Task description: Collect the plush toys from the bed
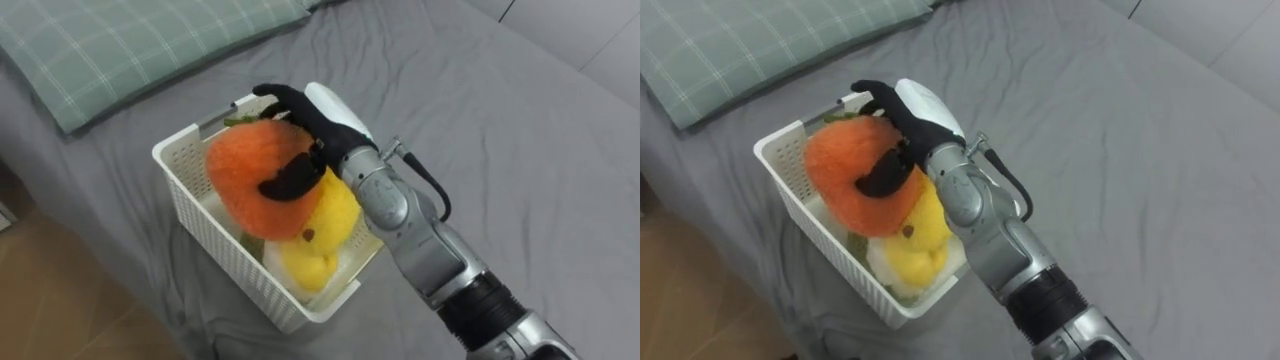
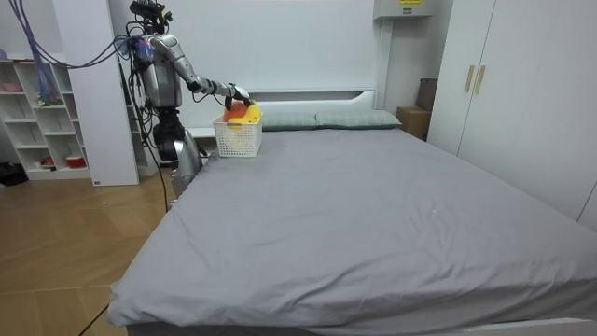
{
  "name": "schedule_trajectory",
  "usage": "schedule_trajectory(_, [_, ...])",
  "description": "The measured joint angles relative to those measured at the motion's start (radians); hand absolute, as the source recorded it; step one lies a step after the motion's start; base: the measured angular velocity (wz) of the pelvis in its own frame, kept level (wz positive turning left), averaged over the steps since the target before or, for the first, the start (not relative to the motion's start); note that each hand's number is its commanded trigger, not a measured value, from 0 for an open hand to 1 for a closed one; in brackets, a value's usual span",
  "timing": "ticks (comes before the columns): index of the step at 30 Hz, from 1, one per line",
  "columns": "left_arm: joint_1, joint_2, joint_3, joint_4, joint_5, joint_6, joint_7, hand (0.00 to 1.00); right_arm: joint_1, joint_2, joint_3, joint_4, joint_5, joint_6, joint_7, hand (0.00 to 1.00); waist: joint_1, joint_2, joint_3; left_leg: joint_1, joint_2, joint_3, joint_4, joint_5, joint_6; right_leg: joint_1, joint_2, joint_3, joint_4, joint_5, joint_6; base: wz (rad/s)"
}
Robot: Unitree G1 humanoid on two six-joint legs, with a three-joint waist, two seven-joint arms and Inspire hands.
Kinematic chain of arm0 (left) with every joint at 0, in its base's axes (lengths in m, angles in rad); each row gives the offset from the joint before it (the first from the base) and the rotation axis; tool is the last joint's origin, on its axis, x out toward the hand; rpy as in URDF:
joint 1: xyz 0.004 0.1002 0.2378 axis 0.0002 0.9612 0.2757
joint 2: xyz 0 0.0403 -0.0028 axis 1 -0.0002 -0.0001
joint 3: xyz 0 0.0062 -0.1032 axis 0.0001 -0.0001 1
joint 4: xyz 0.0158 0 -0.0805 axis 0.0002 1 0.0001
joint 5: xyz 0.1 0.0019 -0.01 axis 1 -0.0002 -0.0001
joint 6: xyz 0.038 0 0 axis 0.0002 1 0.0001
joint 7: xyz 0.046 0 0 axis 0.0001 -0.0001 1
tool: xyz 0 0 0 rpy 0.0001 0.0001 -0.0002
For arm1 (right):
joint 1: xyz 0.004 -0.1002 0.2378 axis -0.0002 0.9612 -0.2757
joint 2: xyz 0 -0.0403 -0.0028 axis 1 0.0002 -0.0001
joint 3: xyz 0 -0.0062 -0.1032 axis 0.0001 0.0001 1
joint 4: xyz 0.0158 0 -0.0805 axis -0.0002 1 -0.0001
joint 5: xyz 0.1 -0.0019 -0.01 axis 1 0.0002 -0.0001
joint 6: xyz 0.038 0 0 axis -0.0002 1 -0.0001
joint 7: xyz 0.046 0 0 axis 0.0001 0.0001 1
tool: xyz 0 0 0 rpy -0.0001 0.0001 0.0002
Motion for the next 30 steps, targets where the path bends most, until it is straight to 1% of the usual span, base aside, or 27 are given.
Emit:
schedule_trajectory(1, [0.000,0.000,-0.001,0.000,0.000,0.000,0.000,0.00,0.000,-0.002,0.000,0.001,0.000,-0.002,-0.002,0.00,-0.001,0.003,0.0022,-0.001,0.000,0.000,0.001,0.000,0.000,0.000,0.000,0.002,0.000,0.000,0.000,0.00])
schedule_trajectory(2, [0.001,0.000,-0.001,0.000,0.000,0.000,0.000,0.00,0.000,-0.003,0.000,0.002,0.001,-0.003,-0.003,0.00,-0.001,0.004,0.0025,-0.001,0.000,0.000,0.002,0.000,0.000,0.000,0.001,0.002,0.000,0.000,0.000,0.00])
schedule_trajectory(7, [0.005,0.001,0.000,0.000,-0.001,0.000,0.000,0.00,0.000,-0.016,-0.002,0.016,0.002,-0.010,-0.003,0.00,-0.006,0.003,0.0014,-0.001,0.000,0.000,0.002,0.000,0.000,-0.001,0.001,0.004,0.000,0.000,0.000,0.00])
schedule_trajectory(10, [0.008,0.002,-0.002,0.000,-0.001,0.000,0.000,0.00,0.000,-0.030,-0.011,0.016,0.003,-0.015,-0.011,0.00,-0.013,0.004,-0.0010,-0.001,0.000,0.000,0.002,0.000,0.000,0.000,0.001,0.004,0.000,0.000,0.000,0.00])
schedule_trajectory(12, [0.011,0.004,-0.002,0.000,-0.001,0.000,0.000,0.00,0.000,-0.041,-0.011,0.016,0.003,-0.027,-0.024,0.00,-0.028,0.006,-0.0042,0.000,0.000,0.000,0.004,0.001,-0.001,0.001,0.001,0.007,0.000,0.000,0.000,0.00])
schedule_trajectory(17, [0.012,0.004,-0.004,-0.001,0.000,-0.001,0.000,0.00,0.000,-0.057,-0.025,0.016,0.008,-0.043,-0.056,0.00,-0.037,0.014,-0.0103,0.011,0.002,0.016,0.002,0.002,-0.001,0.001,0.002,0.037,0.000,-0.001,0.002,-0.10])
schedule_trajectory(20, [0.015,0.001,-0.001,0.000,0.001,-0.002,0.000,0.00,0.002,-0.070,-0.068,0.004,0.013,-0.053,-0.065,0.00,-0.051,0.014,-0.0116,0.018,0.003,0.025,0.004,0.002,0.000,0.003,0.003,0.052,0.000,-0.001,0.002,-0.08])
schedule_trajectory(23, [0.018,0.002,-0.002,0.000,-0.002,-0.002,0.000,0.00,0.005,-0.094,-0.108,-0.062,0.015,-0.054,-0.095,0.00,-0.062,0.015,-0.0126,0.024,0.006,0.044,0.001,0.002,0.000,0.002,0.003,0.069,0.000,-0.001,0.002,-0.15])
schedule_trajectory(24, [0.020,0.004,-0.002,0.001,-0.008,-0.004,0.000,0.00,0.005,-0.104,-0.118,-0.088,0.024,-0.054,-0.107,0.00,-0.075,0.017,-0.0162,0.027,0.007,0.047,0.000,0.002,0.001,0.004,0.002,0.070,0.001,-0.001,0.002,-0.11])
schedule_trajectory(25, [0.021,0.004,-0.002,0.001,-0.008,-0.006,0.000,0.00,0.005,-0.115,-0.136,-0.103,0.044,-0.074,-0.113,0.00,-0.090,0.018,-0.0176,0.031,0.008,0.050,0.001,0.002,0.001,0.008,0.002,0.071,0.001,-0.001,0.002,-0.06])
schedule_trajectory(26, [0.021,0.006,-0.001,0.001,-0.008,-0.006,0.000,0.00,0.005,-0.119,-0.146,-0.103,0.053,-0.086,-0.117,0.00,-0.092,0.020,-0.0172,0.035,0.009,0.053,0.000,0.002,0.001,0.010,0.003,0.075,0.002,-0.001,0.002,-0.08])
schedule_trajectory(27, [0.024,0.009,-0.001,0.001,-0.010,-0.008,0.000,0.00,0.005,-0.122,-0.170,-0.103,0.070,-0.093,-0.121,0.00,-0.101,0.027,-0.0157,0.045,0.010,0.060,0.000,0.001,0.003,0.018,0.004,0.085,0.001,-0.001,0.002,-0.11])
schedule_trajectory(28, [0.027,0.009,-0.001,0.001,-0.013,-0.009,0.000,0.00,0.005,-0.122,-0.179,-0.103,0.076,-0.093,-0.128,0.00,-0.106,0.030,-0.0177,0.049,0.010,0.063,-0.001,0.000,0.003,0.020,0.004,0.088,0.001,-0.001,0.002,-0.15])
schedule_trajectory(29, [0.033,0.011,-0.001,0.004,-0.018,-0.013,0.000,0.00,0.005,-0.122,-0.195,-0.109,0.082,-0.093,-0.142,0.00,-0.116,0.037,-0.0200,0.056,0.011,0.068,-0.006,0.000,0.004,0.022,0.003,0.093,0.002,-0.001,0.002,-0.21])
schedule_trajectory(30, [0.038,0.010,-0.001,0.010,-0.018,-0.016,0.000,0.00,0.008,-0.124,-0.212,-0.123,0.084,-0.093,-0.151,0.00,-0.128,0.044,-0.0242,0.061,0.014,0.079,-0.016,0.000,0.004,0.021,0.003,0.102,0.005,-0.001,0.002,-0.20])
